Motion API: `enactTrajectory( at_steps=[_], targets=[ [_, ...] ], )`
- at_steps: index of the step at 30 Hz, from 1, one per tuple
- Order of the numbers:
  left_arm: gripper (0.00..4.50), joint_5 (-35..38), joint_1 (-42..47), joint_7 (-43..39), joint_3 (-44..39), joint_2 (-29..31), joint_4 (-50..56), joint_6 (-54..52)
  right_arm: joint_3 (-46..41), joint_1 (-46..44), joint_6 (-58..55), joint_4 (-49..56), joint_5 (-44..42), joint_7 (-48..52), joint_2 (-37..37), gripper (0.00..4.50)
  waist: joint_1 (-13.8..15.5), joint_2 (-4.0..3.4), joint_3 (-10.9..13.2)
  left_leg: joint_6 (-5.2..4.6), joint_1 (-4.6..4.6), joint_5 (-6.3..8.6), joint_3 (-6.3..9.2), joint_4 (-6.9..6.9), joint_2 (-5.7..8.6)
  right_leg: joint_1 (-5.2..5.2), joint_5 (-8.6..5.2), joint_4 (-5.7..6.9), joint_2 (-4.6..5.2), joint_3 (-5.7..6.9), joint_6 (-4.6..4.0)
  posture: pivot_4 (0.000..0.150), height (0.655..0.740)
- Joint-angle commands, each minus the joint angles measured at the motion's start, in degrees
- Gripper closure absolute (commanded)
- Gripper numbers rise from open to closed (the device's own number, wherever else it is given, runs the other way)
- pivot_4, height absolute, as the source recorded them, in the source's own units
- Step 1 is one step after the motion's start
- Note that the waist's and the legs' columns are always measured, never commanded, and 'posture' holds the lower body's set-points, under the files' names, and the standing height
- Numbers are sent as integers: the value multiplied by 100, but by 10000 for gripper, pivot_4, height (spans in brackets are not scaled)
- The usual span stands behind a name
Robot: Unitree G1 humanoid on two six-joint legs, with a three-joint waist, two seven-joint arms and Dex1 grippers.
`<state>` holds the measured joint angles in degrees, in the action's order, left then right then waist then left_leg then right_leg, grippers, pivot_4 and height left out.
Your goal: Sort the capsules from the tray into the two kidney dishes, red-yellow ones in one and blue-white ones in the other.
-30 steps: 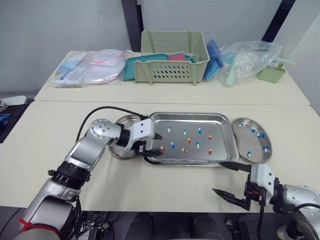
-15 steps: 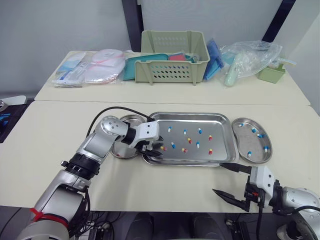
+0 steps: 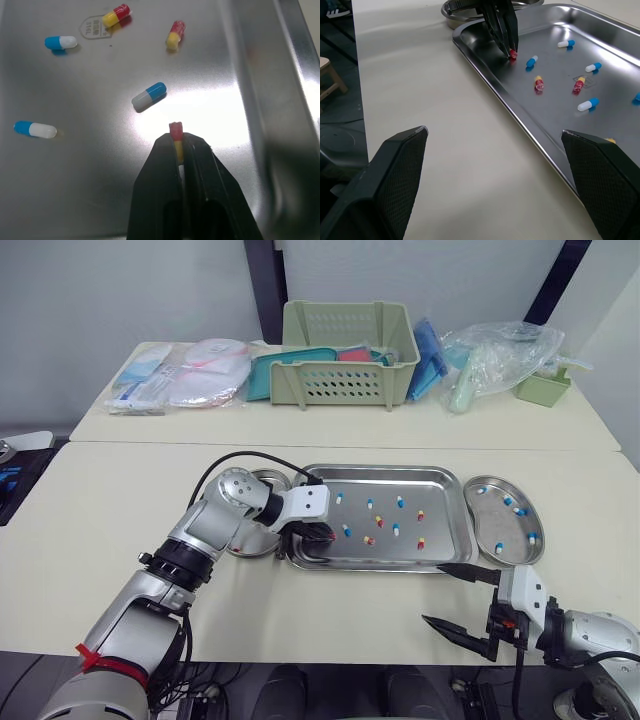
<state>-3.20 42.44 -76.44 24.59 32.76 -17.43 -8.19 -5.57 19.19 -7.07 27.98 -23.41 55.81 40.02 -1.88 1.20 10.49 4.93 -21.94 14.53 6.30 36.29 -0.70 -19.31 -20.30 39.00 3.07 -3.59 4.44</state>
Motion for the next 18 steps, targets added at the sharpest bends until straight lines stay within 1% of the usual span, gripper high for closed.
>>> enactTrajectory(
  at_steps=[1, 5, 9, 12, 15, 18],
  targets=[
    [44617, 163, 19, -129, -200, 125, 231, -42, -110, 6, -10, 247, -84, -51, 38, 0, -2, 0, 0, 0, 0, 0, 0, 0, 0, 0, 0, 0, 0, 0, 0, 1500, 7400],
    [44617, 537, -56, -291, -612, 569, 974, -523, -101, 36, 67, 248, -52, 3, 75, 0, -14, 0, 1, 0, -3, 0, 0, 0, -1, -3, 0, 1, 0, 0, 0, 1500, 7400],
    [44617, 916, -424, -204, -1300, 1303, 1780, -1338, -41, -51, 207, 183, -22, 115, 99, 0, -42, -1, 0, 0, -2, 0, 2, -1, -2, -2, 0, 0, 0, 0, 0, 1500, 7400],
    [44617, 984, -837, 8, -1775, 1824, 1992, -1680, 103, -235, 284, 113, 36, 220, 112, 0, -55, -2, 0, 0, 1, 0, 4, -2, -2, 0, 0, 1, 0, 1, 0, 1500, 7400],
    [44617, 984, -1290, 301, -2209, 2202, 1996, -1836, 264, -487, 278, 39, 33, 252, 59, 0, -68, -1, 1, -1, 0, 0, 5, -1, -2, -1, 0, 2, 0, 2, 0, 1500, 7400],
    [44617, 991, -1639, 593, -2430, 2325, 1990, -1861, 432, -711, 300, -79, 43, 300, 31, 0, -44, -1, 1, -1, -2, 0, 6, -1, -3, -1, 0, 1, 0, 3, 0, 1500, 7400]
  ],
)
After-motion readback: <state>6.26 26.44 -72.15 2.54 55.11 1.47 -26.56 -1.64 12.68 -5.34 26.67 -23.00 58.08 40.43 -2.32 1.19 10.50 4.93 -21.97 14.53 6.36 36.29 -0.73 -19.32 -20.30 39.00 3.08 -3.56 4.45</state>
